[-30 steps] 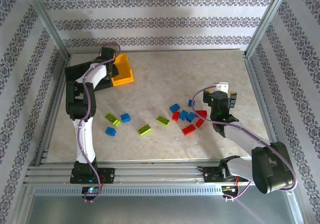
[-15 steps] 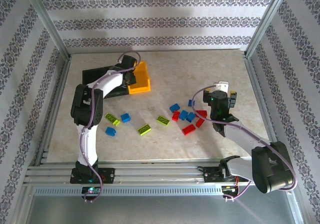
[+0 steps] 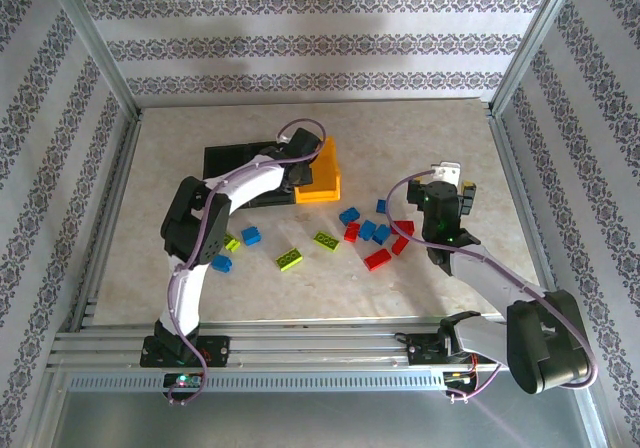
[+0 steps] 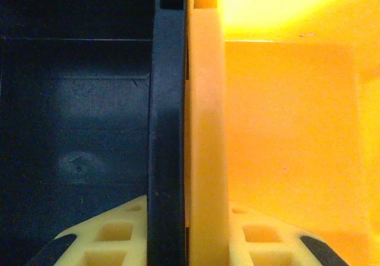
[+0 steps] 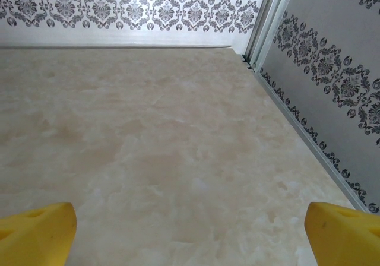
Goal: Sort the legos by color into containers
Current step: Move the container to the top-center of the table.
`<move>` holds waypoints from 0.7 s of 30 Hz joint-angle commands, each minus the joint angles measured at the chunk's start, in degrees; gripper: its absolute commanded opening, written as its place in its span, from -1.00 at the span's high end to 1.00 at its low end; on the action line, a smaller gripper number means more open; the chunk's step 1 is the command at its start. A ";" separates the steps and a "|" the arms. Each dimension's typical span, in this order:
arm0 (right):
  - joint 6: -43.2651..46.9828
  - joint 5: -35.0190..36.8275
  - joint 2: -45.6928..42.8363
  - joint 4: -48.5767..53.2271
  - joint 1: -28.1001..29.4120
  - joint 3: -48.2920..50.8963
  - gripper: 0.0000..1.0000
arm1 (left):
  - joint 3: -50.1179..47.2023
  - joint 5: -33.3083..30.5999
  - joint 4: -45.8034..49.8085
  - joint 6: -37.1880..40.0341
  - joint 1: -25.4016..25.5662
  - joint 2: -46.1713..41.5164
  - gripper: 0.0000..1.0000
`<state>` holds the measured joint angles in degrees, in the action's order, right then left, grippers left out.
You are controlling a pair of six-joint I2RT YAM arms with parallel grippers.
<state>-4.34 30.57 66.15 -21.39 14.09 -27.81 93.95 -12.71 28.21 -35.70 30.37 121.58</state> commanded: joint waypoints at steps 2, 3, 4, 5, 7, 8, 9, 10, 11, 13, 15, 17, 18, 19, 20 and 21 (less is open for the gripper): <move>-1.35 -0.56 -1.28 -0.06 -0.91 0.03 -0.97 | 5.65 -1.04 0.14 -3.62 2.35 2.97 0.80; -1.41 -0.67 -1.29 0.04 -1.07 0.04 -0.97 | 6.77 -1.32 0.18 -3.69 2.73 3.76 0.78; -1.47 -0.76 -1.37 0.12 -1.10 0.09 -0.97 | 8.11 -1.57 0.45 -3.52 2.94 4.66 0.76; -1.54 -0.74 -1.37 0.14 -1.23 0.13 -0.97 | 9.42 -1.56 0.78 -3.35 2.94 5.59 0.75; -1.78 -0.79 -1.61 0.29 -1.29 0.21 -0.97 | 12.68 -1.19 2.22 -2.57 2.94 7.83 0.74; -1.81 -0.92 -1.76 0.30 -1.41 0.27 -0.97 | 13.95 -1.09 2.90 -2.36 2.96 8.79 0.74; -1.85 -1.02 -1.90 0.21 -1.36 0.33 -0.97 | 15.38 -1.09 3.65 -2.28 2.99 9.81 0.74; -1.89 -1.11 -1.99 0.21 -1.52 0.43 -0.97 | 16.28 -1.00 4.01 -2.11 2.94 10.55 0.72; -1.88 -1.28 -2.08 0.21 -1.60 0.48 -0.97 | 17.65 -0.77 4.32 -2.02 2.95 11.29 0.68; -1.97 -1.45 -2.17 0.21 -1.84 0.46 -0.97 | 19.59 -0.16 5.20 -1.83 3.07 12.33 0.60; -2.02 -1.43 -2.17 0.29 -1.95 0.47 -0.97 | 20.04 0.03 5.10 -1.73 3.03 12.14 0.47; -2.04 -1.63 -2.17 0.29 -1.91 0.42 -0.97 | 19.87 0.35 4.85 -1.65 3.12 11.51 0.27; -2.14 -1.83 -2.09 0.21 -1.96 0.42 -0.97 | 19.91 0.69 4.96 -1.57 3.13 11.05 0.13; -2.10 -2.02 -2.00 0.21 -1.99 0.39 -0.97 | 19.80 0.99 4.96 -1.40 3.16 10.54 0.03; -2.08 -2.24 -1.84 0.21 -1.99 0.26 -0.96 | 19.70 1.18 4.97 -1.26 3.21 9.99 -0.05; -2.04 -2.24 -1.60 0.29 -1.97 0.15 -0.97 | 19.69 1.50 4.93 -1.05 3.33 9.23 -0.14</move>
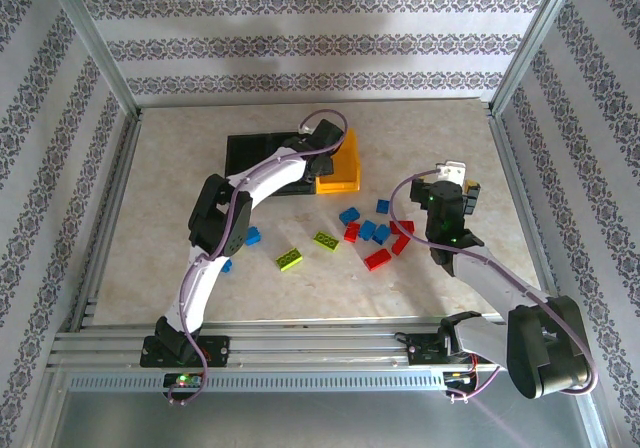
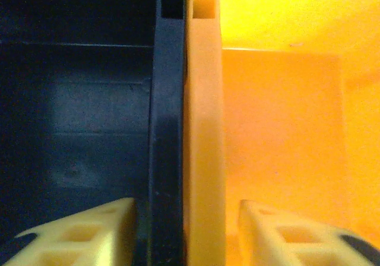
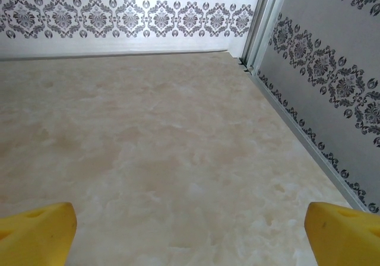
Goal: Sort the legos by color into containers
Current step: Move the container to the top-center of the table, then pick up the lego from the middle-left of the table.
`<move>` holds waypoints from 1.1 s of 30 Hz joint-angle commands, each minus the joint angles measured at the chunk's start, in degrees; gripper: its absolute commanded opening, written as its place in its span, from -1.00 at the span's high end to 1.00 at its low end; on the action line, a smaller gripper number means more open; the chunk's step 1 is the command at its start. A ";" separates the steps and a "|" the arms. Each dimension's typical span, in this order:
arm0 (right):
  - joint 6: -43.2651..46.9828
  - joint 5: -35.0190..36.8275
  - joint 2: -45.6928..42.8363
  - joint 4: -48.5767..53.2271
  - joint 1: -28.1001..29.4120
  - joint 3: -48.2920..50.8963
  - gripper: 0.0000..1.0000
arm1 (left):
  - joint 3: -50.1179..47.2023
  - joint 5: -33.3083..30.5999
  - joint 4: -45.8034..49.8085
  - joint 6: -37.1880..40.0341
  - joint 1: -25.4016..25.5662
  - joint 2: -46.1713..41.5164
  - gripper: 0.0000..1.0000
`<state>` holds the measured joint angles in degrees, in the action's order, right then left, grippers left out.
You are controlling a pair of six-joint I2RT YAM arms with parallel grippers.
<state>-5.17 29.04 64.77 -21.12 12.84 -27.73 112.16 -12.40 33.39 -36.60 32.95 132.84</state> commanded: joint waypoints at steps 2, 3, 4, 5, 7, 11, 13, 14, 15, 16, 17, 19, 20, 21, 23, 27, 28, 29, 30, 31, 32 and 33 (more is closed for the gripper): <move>-1.16 -0.81 0.16 0.18 -0.84 -0.21 -0.97 | 1.12 1.67 -0.43 0.37 0.88 -3.69 -0.23; -1.17 -0.84 0.26 0.46 -0.88 -0.45 -0.97 | 0.95 1.83 -0.58 0.81 0.98 -4.73 -0.27; -1.08 -0.96 0.36 0.55 -0.88 -0.54 -0.96 | 0.55 2.11 -0.82 1.27 0.98 -5.91 -0.32; -1.04 -1.07 0.36 0.90 -0.83 -0.70 -0.97 | 0.10 2.28 -1.08 1.63 1.06 -7.09 -0.35; -1.08 -1.06 0.11 2.14 -0.87 -1.39 -0.96 | -1.78 2.77 -2.11 2.68 1.14 -10.47 -0.47; -2.26 -0.97 -1.01 6.32 -0.79 -3.58 -0.97 | -8.96 4.22 -5.70 4.44 1.24 -18.41 -0.77; -4.03 -0.66 -1.94 10.51 -0.68 -5.27 -0.97 | -15.31 4.42 -9.05 5.05 1.24 -23.48 -1.00; -4.94 -0.43 -2.41 12.60 -0.66 -5.93 -0.96 | -18.32 4.26 -10.64 5.42 1.24 -25.95 -0.99; -6.29 0.04 -2.99 15.22 -0.61 -6.79 -0.97 | -21.64 3.88 -12.36 6.05 1.20 -28.67 -0.99; -7.55 0.27 -3.51 17.78 -0.55 -7.58 -0.96 | -25.00 3.22 -13.92 6.59 1.16 -31.43 -0.99; -8.70 0.77 -3.92 20.05 -0.38 -8.10 -0.96 | -27.86 2.26 -14.97 7.05 1.11 -33.78 -0.99; -11.62 1.31 -4.97 24.69 0.06 -9.03 -0.97 | -34.15 -0.39 -16.75 8.22 0.87 -39.04 -0.99; -12.84 2.02 -5.35 26.73 0.32 -9.31 -0.96 | -36.82 -1.21 -17.38 8.67 0.53 -41.62 -0.99; -14.55 2.29 -5.84 28.96 0.74 -9.52 -0.96 | -39.95 -1.85 -17.98 9.01 0.01 -44.32 -0.99; -17.21 2.72 -6.80 32.64 1.90 -9.70 -0.96 | -45.49 -1.86 -18.14 9.18 -1.76 -49.42 -0.99; -23.21 3.83 -8.66 40.82 4.52 -10.62 -0.90 | -54.87 -2.76 -15.93 9.31 -5.14 -58.29 -0.99; -25.08 3.92 -9.17 42.87 5.17 -10.85 -0.88 | -57.04 -3.13 -14.91 8.94 -6.06 -60.56 -0.99; -26.83 3.94 -9.60 44.66 5.81 -10.86 -0.86 | -59.24 -2.95 -13.75 8.40 -7.23 -62.86 -0.99; -28.17 3.62 -10.02 45.88 6.30 -10.78 -0.85 | -60.72 -2.55 -12.57 7.59 -8.41 -64.77 -0.99; -29.64 3.05 -10.51 47.02 6.82 -10.56 -0.85 | -62.68 -1.66 -11.10 6.59 -9.93 -66.75 -0.99; -30.71 2.24 -10.98 47.91 7.17 -10.35 -0.84 | -64.44 -0.57 -9.72 5.44 -11.49 -68.70 -0.99; -31.46 1.56 -11.15 48.62 7.48 -10.21 -0.84 | -65.95 0.58 -8.62 4.56 -12.72 -70.20 -0.99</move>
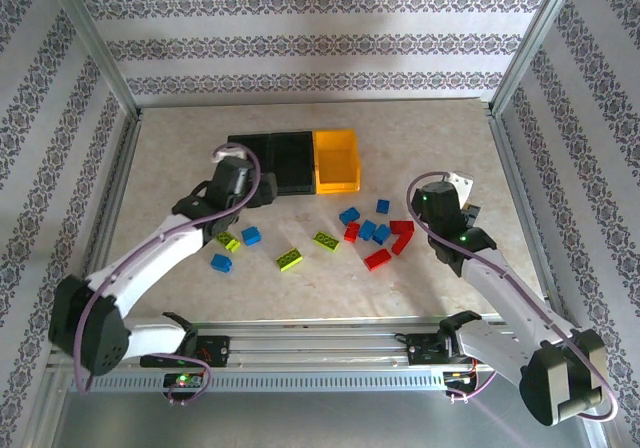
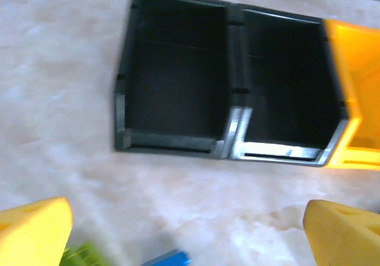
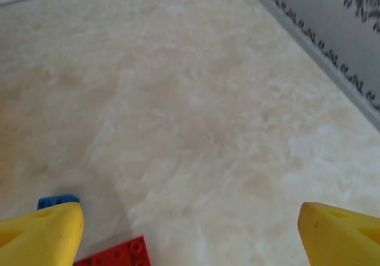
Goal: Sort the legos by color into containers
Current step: Pick up the lego from the middle-left of the table.
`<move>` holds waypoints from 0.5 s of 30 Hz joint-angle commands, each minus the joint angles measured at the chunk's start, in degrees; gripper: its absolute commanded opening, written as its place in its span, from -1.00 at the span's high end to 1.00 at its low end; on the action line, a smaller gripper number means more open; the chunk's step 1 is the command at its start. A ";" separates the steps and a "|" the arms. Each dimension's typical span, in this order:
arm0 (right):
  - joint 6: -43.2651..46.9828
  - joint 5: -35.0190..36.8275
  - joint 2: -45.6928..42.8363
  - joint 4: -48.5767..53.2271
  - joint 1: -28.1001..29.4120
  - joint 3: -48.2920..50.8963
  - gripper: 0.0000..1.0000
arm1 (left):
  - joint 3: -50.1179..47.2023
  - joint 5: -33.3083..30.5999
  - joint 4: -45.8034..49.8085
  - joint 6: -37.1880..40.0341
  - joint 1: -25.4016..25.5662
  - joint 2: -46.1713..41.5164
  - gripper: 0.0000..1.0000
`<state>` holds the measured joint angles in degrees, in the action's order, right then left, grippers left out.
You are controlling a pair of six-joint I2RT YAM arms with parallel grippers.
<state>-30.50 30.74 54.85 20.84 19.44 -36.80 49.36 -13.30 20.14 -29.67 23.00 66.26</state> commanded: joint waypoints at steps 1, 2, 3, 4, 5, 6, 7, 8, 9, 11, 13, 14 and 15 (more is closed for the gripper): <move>-6.68 -0.89 -1.48 7.41 1.18 -1.01 -0.84 | -4.68 2.60 5.72 -3.11 -4.20 -5.17 -0.99; -7.25 -1.31 -1.59 8.35 1.45 -1.00 -0.84 | -6.11 3.29 6.78 -3.88 -5.33 -6.51 -0.99; -7.68 -1.61 -1.57 9.10 1.64 -1.00 -0.84 | -7.19 3.65 7.60 -4.58 -6.02 -7.38 -0.99; -8.11 -1.91 -1.53 9.83 1.73 -1.00 -0.85 | -8.31 3.85 8.39 -5.36 -6.57 -8.16 -0.99; -8.49 -2.26 -1.41 10.53 1.76 -1.06 -0.86 | -9.27 4.09 8.88 -6.09 -7.04 -8.75 -0.99; -8.73 -2.49 -1.36 10.93 1.74 -1.08 -0.96 | -9.97 4.39 9.12 -6.63 -7.35 -9.03 -0.99; -8.91 -2.85 -1.17 11.19 1.79 -1.17 -0.96 | -10.66 4.79 9.38 -7.40 -7.57 -9.20 -0.99; -9.13 -3.12 -1.00 11.44 1.77 -1.26 -0.96 | -11.22 5.26 9.39 -8.03 -7.92 -9.14 -0.99; -9.43 -3.20 -0.82 11.65 1.84 -1.33 -0.96 | -11.67 5.75 9.26 -8.52 -8.16 -9.05 -0.99; -10.24 -3.09 -0.02 12.19 1.81 -1.57 -0.97 | -12.76 6.82 8.25 -9.29 -8.63 -8.82 -0.99; -10.84 -3.11 0.76 12.29 1.83 -1.66 -0.97 | -13.73 7.45 7.11 -9.69 -9.18 -8.31 -0.97; -11.11 -3.24 1.17 12.14 1.83 -1.64 -0.97 | -14.09 7.65 6.70 -9.91 -9.53 -7.95 -0.94; -11.36 -3.32 1.47 12.04 1.83 -1.61 -0.97 | -14.37 7.88 6.38 -10.11 -9.92 -7.51 -0.92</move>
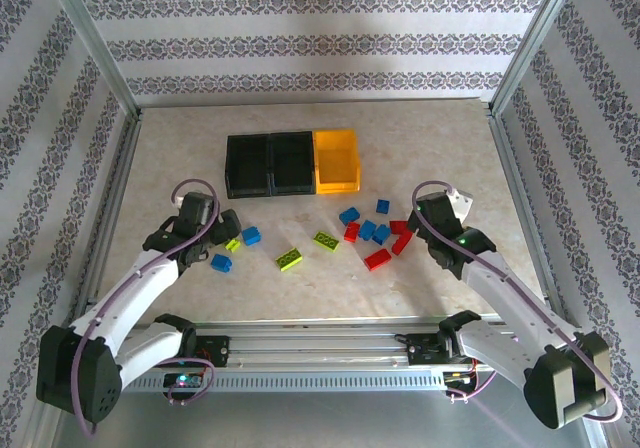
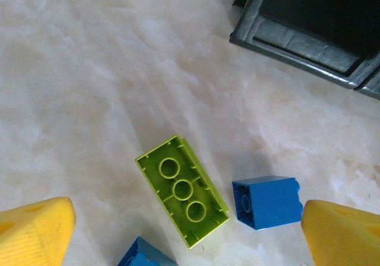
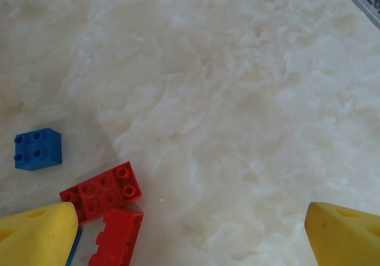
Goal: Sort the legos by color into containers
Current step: Pick up the lego from the middle-left of the table.
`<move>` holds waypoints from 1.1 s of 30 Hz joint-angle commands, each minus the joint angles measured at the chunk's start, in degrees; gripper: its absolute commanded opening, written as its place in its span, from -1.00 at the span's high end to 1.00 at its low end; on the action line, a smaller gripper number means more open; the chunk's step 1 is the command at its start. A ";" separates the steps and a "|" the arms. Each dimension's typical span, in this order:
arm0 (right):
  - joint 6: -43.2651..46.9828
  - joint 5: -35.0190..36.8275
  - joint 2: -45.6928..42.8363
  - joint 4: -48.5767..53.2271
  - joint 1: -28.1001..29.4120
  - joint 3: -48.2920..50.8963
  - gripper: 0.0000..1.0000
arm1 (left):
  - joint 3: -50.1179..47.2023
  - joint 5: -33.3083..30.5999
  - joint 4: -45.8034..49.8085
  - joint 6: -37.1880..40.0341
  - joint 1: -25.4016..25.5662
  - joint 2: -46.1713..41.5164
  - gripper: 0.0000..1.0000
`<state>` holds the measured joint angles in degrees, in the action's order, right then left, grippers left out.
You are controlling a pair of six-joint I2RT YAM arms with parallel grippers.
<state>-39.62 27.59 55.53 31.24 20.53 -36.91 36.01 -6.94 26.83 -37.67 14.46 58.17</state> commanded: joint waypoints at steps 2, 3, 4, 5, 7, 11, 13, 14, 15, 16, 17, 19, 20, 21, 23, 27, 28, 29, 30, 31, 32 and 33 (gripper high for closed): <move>-2.65 -0.26 1.29 1.29 0.73 -1.50 -0.97 | -1.50 2.79 -1.55 -2.49 -2.34 1.72 -0.86; -2.81 -0.41 1.46 1.06 0.80 -1.46 -0.97 | -1.67 3.35 -2.45 -2.53 -2.54 2.25 -0.83; -2.92 -0.29 1.71 0.81 0.82 -1.35 -0.97 | -1.95 3.99 -3.40 -2.58 -2.85 2.97 -0.79; -3.01 -0.22 1.77 0.60 0.82 -1.33 -0.97 | -2.08 4.42 -4.15 -2.58 -3.13 3.69 -0.76; -3.09 0.00 2.04 0.41 0.83 -1.33 -0.96 | -2.17 4.73 -5.08 -2.58 -3.51 5.00 -0.71; -3.09 0.01 1.96 0.31 0.91 -1.24 -0.97 | -2.36 5.58 -7.14 -2.58 -4.22 7.44 -0.65; -3.10 0.07 1.83 0.07 0.91 -1.02 -0.96 | -2.35 5.71 -7.99 -2.63 -4.43 8.43 -0.65; -3.05 0.12 1.62 -0.02 0.91 -0.91 -0.96 | -2.26 5.71 -8.34 -2.65 -4.53 8.91 -0.65; -3.02 0.09 1.54 -0.04 0.91 -0.89 -0.97 | -2.28 5.75 -8.69 -2.66 -4.61 9.29 -0.64; -3.01 0.12 1.56 -0.14 0.91 -0.80 -0.97 | -2.26 5.80 -9.13 -2.63 -4.69 9.75 -0.64; -3.01 0.25 1.45 -0.22 0.92 -0.72 -0.97 | -2.27 6.01 -9.61 -2.69 -4.72 10.23 -0.62; -2.98 0.13 1.43 -0.39 0.91 -0.71 -0.97 | -2.18 6.45 -10.22 -2.65 -4.82 11.22 -0.56; -3.10 0.09 1.58 -0.52 0.91 -0.71 -0.97 | -2.09 6.63 -10.38 -2.67 -4.79 11.72 -0.55; -3.03 0.16 1.53 -0.57 0.91 -0.63 -0.97 | -2.00 6.68 -10.46 -2.66 -4.79 12.23 -0.55; -3.27 0.02 1.67 -0.82 1.05 -0.54 -0.97 | -1.91 6.60 -10.46 -2.54 -4.79 13.21 -0.54; -3.41 -0.09 1.95 -1.27 1.01 -0.36 -0.97 | -1.91 6.24 -10.05 -2.41 -4.93 14.03 -0.52; -3.38 -0.18 1.97 -1.30 1.01 -0.36 -0.97 | -1.98 6.15 -9.91 -2.34 -4.90 14.10 -0.52; -3.53 -0.17 2.08 -1.36 1.00 -0.36 -0.97 | -2.00 6.00 -9.70 -2.31 -4.88 14.09 -0.50; -3.54 -0.11 2.04 -1.41 1.02 -0.36 -0.96 | -2.04 5.85 -9.54 -2.32 -4.93 14.16 -0.46; -3.57 -0.12 2.09 -1.45 1.00 -0.36 -0.96 | -2.13 5.72 -9.43 -2.29 -4.88 14.03 -0.40; -3.63 -0.09 2.06 -1.53 1.01 -0.27 -0.97 | -2.17 5.63 -9.27 -2.24 -4.91 13.85 -0.35; -3.61 -0.13 2.05 -1.62 1.00 -0.25 -0.97 | -2.22 5.58 -9.17 -2.32 -4.94 13.69 -0.31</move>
<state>-42.13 27.35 57.43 30.26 20.91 -36.93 34.20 -0.60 17.96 -39.75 10.37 71.96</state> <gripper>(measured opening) 0.984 0.665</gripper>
